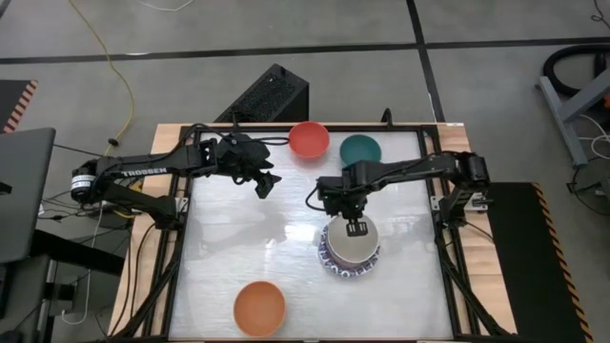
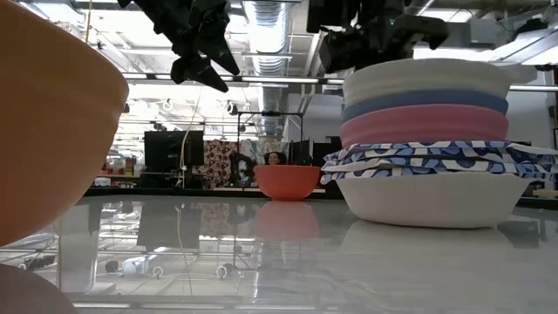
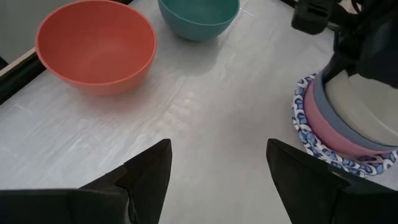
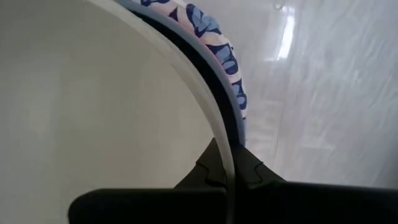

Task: Nest bowls inside each other by size order
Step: Stack the white bowl into the blue bowl

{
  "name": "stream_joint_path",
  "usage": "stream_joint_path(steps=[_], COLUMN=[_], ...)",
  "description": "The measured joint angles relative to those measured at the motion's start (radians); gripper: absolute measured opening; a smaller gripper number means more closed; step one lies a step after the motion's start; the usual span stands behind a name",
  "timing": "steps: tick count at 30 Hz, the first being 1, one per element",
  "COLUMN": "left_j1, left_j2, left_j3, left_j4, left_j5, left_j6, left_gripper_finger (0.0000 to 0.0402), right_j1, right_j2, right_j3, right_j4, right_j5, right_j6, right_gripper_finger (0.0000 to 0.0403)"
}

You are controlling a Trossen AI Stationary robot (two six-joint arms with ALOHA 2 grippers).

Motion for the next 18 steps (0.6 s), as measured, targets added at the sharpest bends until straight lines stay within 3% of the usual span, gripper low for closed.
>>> stream_joint_path(steps=[18], left_j1=[0.000], left_j2=[0.000], left_j3=[0.000], left_j4=[0.000], left_j5=[0.000], left_j6=[0.011], left_gripper_finger=[0.0251], right_j1=[-0.013], right_j2=[-0.002], right_j3=[-0.001], right_j4=[0.029], right_j5=[-0.019], right_j6=[-0.033], right_gripper_finger=[0.0006])
